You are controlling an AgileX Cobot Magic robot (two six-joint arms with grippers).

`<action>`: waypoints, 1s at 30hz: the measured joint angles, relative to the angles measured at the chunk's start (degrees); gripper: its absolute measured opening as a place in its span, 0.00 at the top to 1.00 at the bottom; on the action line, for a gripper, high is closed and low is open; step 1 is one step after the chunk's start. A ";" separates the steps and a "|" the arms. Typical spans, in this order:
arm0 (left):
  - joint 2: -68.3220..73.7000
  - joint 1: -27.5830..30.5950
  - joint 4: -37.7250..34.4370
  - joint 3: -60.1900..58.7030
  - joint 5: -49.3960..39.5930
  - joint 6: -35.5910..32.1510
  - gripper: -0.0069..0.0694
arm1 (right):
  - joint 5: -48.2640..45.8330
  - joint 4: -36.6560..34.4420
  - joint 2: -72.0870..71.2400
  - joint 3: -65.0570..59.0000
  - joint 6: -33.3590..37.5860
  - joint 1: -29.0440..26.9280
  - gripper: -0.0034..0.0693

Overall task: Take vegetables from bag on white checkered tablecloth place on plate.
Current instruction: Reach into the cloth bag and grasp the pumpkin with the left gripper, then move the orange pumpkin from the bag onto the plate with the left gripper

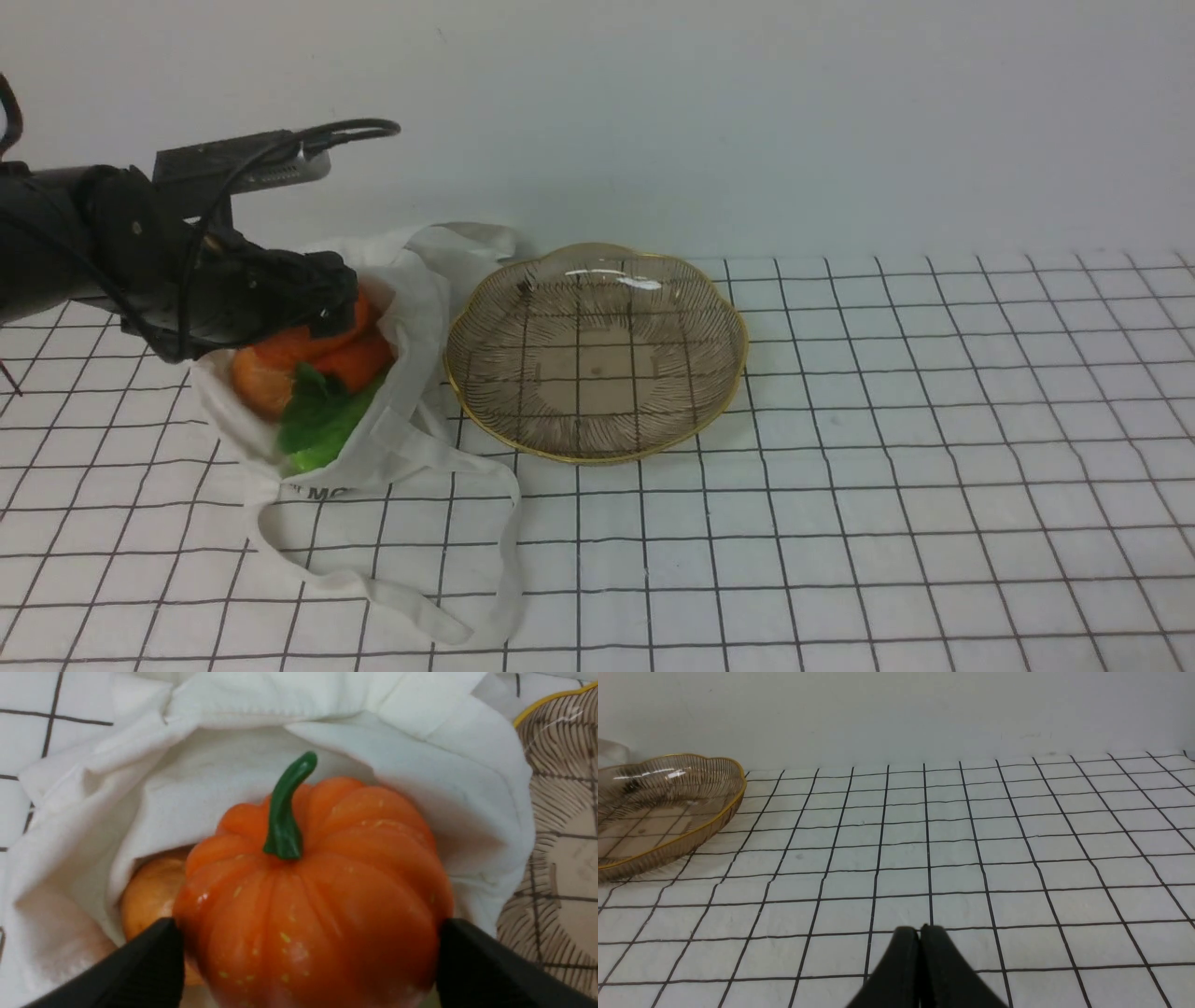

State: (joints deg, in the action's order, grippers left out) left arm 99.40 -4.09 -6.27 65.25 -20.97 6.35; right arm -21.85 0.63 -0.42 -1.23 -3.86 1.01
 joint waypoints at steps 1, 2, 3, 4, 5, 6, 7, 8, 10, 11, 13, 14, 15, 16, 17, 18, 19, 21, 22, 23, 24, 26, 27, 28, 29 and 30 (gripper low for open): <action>0.39 0.00 0.13 0.06 0.70 0.00 0.01 | 0.00 0.00 0.00 0.00 0.00 0.00 0.97; 0.46 0.00 0.17 0.06 0.79 0.00 0.01 | 0.00 0.00 0.00 0.00 0.00 0.00 0.97; 0.92 0.00 0.27 0.12 1.56 0.00 0.02 | 0.00 0.00 0.00 0.00 0.00 0.00 0.97; 1.21 0.00 0.28 0.16 2.00 0.00 0.04 | 0.00 0.00 0.00 0.00 0.00 0.00 0.97; 1.47 0.00 0.45 0.29 2.31 0.00 0.08 | 0.00 0.00 0.00 0.00 0.00 0.00 0.97; 1.53 0.00 0.44 0.28 2.32 0.00 0.08 | 0.00 0.00 0.00 0.00 0.00 0.00 0.97; 1.68 0.00 0.44 0.41 2.37 0.00 0.11 | 0.00 0.00 0.00 0.00 0.00 0.00 0.97; 1.78 0.00 0.49 0.61 2.37 0.00 0.18 | 0.00 0.00 0.00 0.00 0.00 0.00 0.97; 1.78 0.00 0.46 0.61 2.30 0.00 0.18 | 0.00 0.00 0.00 0.00 0.00 0.00 0.97; 1.78 0.00 0.46 0.61 2.18 0.00 0.18 | 0.00 0.00 0.00 0.00 0.00 0.00 0.97; 1.30 0.00 0.51 0.61 1.43 0.00 0.18 | 0.00 0.00 0.00 0.00 0.00 0.00 0.97; 1.00 0.00 0.51 0.61 0.83 0.00 0.18 | 0.00 0.00 0.00 0.00 0.00 0.00 0.97; 0.61 0.00 0.51 0.61 0.22 0.00 0.18 | 0.00 0.00 0.00 0.00 0.00 0.00 0.97; 0.07 0.00 0.51 0.61 -0.69 0.00 0.18 | 0.00 0.00 0.00 0.00 0.00 0.00 0.97; -0.63 0.00 0.53 0.61 -1.60 0.00 0.18 | 0.00 0.00 0.00 0.00 0.00 0.00 0.97; -0.94 0.00 0.53 0.55 -2.03 0.00 0.18 | 0.00 0.00 0.00 0.00 0.00 0.00 0.97; -2.32 0.00 0.58 0.55 -2.92 0.00 0.18 | 0.00 0.00 0.00 0.00 0.00 0.00 0.97; -4.84 0.00 0.59 0.55 -3.91 0.00 0.18 | 0.00 0.00 0.00 0.00 0.00 0.00 0.97; -6.05 0.00 0.59 0.55 -4.43 0.00 0.18 | 0.00 0.00 0.00 0.00 0.00 0.00 0.97; -8.02 0.00 0.59 0.62 -5.70 0.00 0.18 | 0.00 0.00 0.00 0.00 0.00 0.00 0.97; -9.05 0.00 0.59 0.76 -6.96 0.00 0.18 | 0.00 0.00 0.00 0.00 0.00 0.00 0.97; -12.89 -0.02 -0.94 2.17 -11.19 0.06 0.18 | 0.00 0.00 0.00 0.00 0.00 0.00 0.97; -13.95 -0.08 -2.14 3.06 -13.55 0.06 0.18 | 0.00 0.00 0.00 0.00 0.00 0.00 0.97; -14.76 -0.37 -3.73 4.48 -15.36 0.06 0.18 | 0.00 0.00 0.00 0.00 0.00 0.00 0.97; -15.52 -1.02 -5.66 6.44 -17.91 -0.41 0.18 | 0.00 0.00 0.00 0.00 0.00 0.00 0.97; -15.60 -1.52 -6.58 7.50 -19.10 -0.90 0.18 | 0.00 0.00 0.00 0.00 0.00 0.00 0.97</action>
State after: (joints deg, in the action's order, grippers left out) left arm 83.80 -5.61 -12.86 72.75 -40.07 5.44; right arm -21.85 0.63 -0.42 -1.23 -3.86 1.01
